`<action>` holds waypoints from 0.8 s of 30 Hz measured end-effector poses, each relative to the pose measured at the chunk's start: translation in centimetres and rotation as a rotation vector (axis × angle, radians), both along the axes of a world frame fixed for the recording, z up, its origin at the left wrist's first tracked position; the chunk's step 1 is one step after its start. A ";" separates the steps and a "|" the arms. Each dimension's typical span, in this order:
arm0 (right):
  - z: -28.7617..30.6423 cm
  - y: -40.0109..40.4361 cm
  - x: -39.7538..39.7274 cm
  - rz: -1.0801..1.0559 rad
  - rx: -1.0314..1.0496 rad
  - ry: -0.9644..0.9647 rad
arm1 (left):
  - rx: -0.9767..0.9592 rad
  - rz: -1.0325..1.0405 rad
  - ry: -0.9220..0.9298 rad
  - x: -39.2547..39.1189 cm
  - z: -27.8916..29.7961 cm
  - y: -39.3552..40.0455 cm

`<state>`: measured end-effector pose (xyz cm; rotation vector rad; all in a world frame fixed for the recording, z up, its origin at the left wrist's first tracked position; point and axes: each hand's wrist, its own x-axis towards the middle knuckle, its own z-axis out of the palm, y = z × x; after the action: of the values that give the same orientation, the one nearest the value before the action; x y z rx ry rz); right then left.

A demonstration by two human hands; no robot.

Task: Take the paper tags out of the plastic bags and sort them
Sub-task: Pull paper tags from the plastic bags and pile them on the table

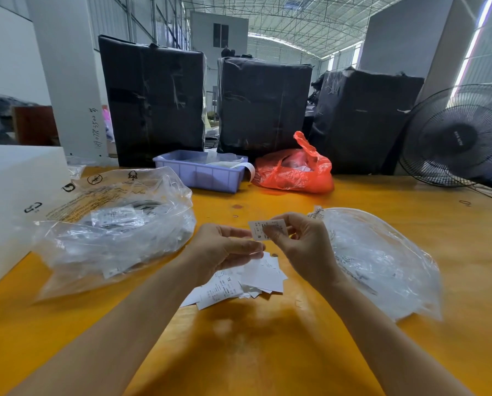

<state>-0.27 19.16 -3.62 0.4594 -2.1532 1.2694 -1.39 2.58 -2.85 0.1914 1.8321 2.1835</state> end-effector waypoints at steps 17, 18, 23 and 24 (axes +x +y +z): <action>0.2 0.5 0.1 0.148 -0.051 -0.301 | -0.110 0.044 0.092 -0.2 -0.3 -0.1; 0.2 0.6 0.1 0.151 -0.043 -0.317 | -0.121 0.054 0.095 -0.3 -0.4 -0.1; 0.1 0.7 0.0 0.189 0.029 -0.419 | -0.149 0.070 0.100 -0.6 -0.8 0.2; -0.1 0.7 -0.1 0.191 0.039 -0.444 | -0.152 0.071 0.104 -0.5 -0.9 0.3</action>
<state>-0.34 19.84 -3.67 0.4391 -2.5519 1.5541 -1.90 2.92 -3.71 0.2146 2.0823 2.1039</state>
